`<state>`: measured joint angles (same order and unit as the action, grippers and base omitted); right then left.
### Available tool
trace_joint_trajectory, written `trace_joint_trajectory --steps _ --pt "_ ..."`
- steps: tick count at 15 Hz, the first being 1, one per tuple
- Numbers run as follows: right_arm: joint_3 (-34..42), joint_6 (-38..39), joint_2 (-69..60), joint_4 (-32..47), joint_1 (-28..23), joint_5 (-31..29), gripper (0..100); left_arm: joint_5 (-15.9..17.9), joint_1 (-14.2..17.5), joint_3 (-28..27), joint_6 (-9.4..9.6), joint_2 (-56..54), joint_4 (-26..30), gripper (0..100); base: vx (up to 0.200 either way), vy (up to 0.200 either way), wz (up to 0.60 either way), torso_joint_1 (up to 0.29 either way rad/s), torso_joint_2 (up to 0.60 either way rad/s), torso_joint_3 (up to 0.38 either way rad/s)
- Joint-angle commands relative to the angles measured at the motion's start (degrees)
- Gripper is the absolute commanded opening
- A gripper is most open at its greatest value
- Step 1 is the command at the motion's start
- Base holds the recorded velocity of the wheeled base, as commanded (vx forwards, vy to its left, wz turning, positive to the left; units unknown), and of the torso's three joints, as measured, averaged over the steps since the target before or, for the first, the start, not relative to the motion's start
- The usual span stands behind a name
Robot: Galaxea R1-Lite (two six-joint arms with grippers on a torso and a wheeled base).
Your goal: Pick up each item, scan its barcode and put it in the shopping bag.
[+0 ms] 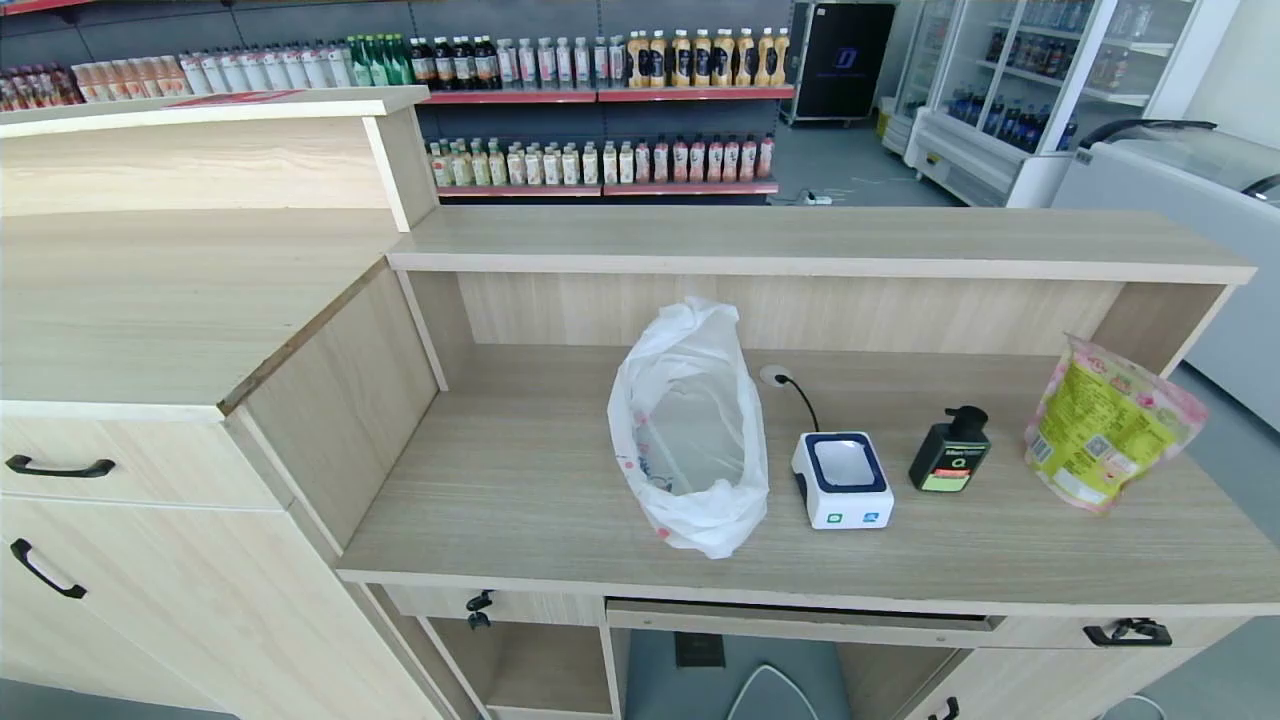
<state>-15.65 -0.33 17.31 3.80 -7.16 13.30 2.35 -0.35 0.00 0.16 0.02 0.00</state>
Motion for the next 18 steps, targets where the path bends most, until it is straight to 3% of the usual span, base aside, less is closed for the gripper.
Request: trace_joint_trajectory --steps 1,5,10,13,14,18 --pt "-0.6 0.0 4.1 -1.0 1.3 0.1 100 0.1 0.0 0.0 0.19 0.1 0.0 100 0.000 0.000 0.00 0.000 0.00 0.000" --pt "-1.2 -0.6 8.1 -4.6 1.9 -0.5 100 0.1 0.0 0.0 0.37 0.1 0.0 100 0.000 0.000 0.00 0.000 0.00 0.000" --pt "-1.6 -0.6 20.7 -18.7 -1.4 -0.8 100 0.1 0.0 0.0 1.34 0.0 -0.1 100 0.200 0.000 0.00 -0.006 0.00 0.005" --pt "-1.7 -0.7 28.7 -26.6 -1.8 -0.7 100 0.0 0.0 0.0 0.98 0.0 0.0 100 0.200 0.000 0.00 0.010 0.01 -0.001" --pt "-2.5 -0.7 30.8 -27.4 -1.9 -0.7 100 0.1 0.0 0.0 0.19 0.1 0.0 100 0.000 0.000 0.00 0.000 0.00 0.000" --pt "-5.5 -3.5 41.2 -27.5 -5.6 -0.6 100 0.0 0.0 0.0 0.02 0.1 0.0 100 0.000 0.000 0.00 0.000 0.00 0.000"
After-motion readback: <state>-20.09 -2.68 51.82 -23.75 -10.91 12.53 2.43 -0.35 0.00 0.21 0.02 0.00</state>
